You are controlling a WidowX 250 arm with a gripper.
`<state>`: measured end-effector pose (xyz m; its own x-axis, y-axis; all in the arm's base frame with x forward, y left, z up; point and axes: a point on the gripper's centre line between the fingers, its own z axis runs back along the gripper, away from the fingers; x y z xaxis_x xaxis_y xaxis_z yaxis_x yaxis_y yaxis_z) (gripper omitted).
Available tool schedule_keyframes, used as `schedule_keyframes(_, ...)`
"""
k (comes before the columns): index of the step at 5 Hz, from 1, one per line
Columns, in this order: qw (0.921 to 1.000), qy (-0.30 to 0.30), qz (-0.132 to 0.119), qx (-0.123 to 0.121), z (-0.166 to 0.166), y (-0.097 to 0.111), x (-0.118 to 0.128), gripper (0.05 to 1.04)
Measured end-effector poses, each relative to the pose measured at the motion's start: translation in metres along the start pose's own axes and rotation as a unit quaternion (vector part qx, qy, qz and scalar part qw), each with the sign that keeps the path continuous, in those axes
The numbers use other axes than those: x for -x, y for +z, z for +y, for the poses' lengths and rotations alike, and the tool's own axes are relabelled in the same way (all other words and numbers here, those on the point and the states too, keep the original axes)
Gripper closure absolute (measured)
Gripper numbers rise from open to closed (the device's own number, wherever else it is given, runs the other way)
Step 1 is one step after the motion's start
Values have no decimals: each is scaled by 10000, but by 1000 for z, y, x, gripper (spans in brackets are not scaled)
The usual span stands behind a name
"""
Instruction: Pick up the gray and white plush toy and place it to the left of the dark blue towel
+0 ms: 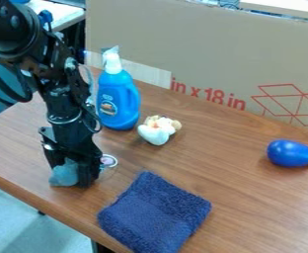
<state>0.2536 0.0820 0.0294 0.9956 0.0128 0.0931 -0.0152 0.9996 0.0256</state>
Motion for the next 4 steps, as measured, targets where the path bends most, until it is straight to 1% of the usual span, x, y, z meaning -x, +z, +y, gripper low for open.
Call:
schedule_keyframes(1,9993,132,-349,68,0,14,-1,77)
schedule_keyframes(2,9959,266,-855,98,3,42,-1,81)
schedule_keyframes(3,9888,254,-1405,438,4,70,2,81)
schedule_keyframes(4,9858,0,-1390,945,-22,92,9,81)
